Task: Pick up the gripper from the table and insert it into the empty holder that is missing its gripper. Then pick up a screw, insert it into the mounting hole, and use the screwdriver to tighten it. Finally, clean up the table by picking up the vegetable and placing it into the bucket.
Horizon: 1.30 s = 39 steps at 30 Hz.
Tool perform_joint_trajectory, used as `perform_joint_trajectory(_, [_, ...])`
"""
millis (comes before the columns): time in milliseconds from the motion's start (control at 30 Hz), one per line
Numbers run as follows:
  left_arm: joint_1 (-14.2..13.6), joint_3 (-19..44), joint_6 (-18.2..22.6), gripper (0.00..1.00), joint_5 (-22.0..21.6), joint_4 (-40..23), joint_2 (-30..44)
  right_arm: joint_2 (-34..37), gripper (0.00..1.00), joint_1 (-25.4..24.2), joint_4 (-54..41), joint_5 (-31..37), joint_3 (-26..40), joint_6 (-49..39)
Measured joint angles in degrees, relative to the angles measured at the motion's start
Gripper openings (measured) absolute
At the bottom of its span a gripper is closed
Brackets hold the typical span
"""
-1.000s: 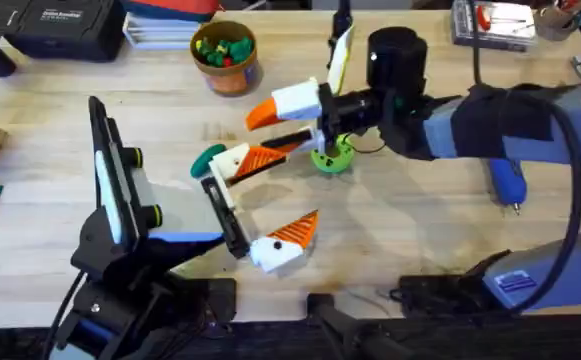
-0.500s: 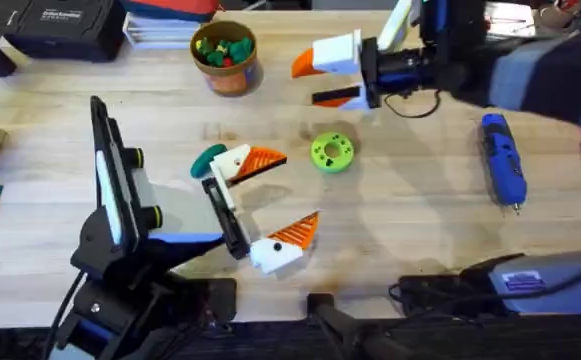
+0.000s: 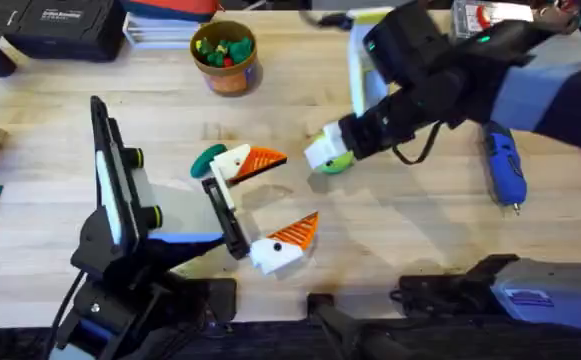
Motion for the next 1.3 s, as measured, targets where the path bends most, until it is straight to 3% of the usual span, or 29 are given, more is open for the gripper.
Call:
perform_joint_trajectory(167, [0.0,0.0,0.0,0.985,0.0,0.0,0.0,1.4,0.709,2.7,0.5,5.5,0.0,-2.2])
perform_joint_trajectory(500, [0.0,0.0,0.0,0.985,0.0,0.0,0.0,5.2,0.496,6.2,3.3,8.1,0.0,-2.8])
perform_joint_trajectory(600, [0.0,0.0,0.0,0.985,0.0,0.0,0.0,6.4,0.387,7.0,4.3,8.1,0.0,-3.0])
perform_joint_trajectory(1067, [0.0,0.0,0.0,0.985,0.0,0.0,0.0,7.3,0.311,7.1,4.9,8.3,0.0,-3.0])
perform_joint_trajectory(1200, [0.0,0.0,0.0,0.985,0.0,0.0,0.0,8.6,0.258,7.1,4.8,8.3,0.0,-3.0])
perform_joint_trajectory(1300, [0.0,0.0,0.0,0.985,0.0,0.0,0.0,8.6,0.158,7.1,4.9,8.5,0.0,-3.2])
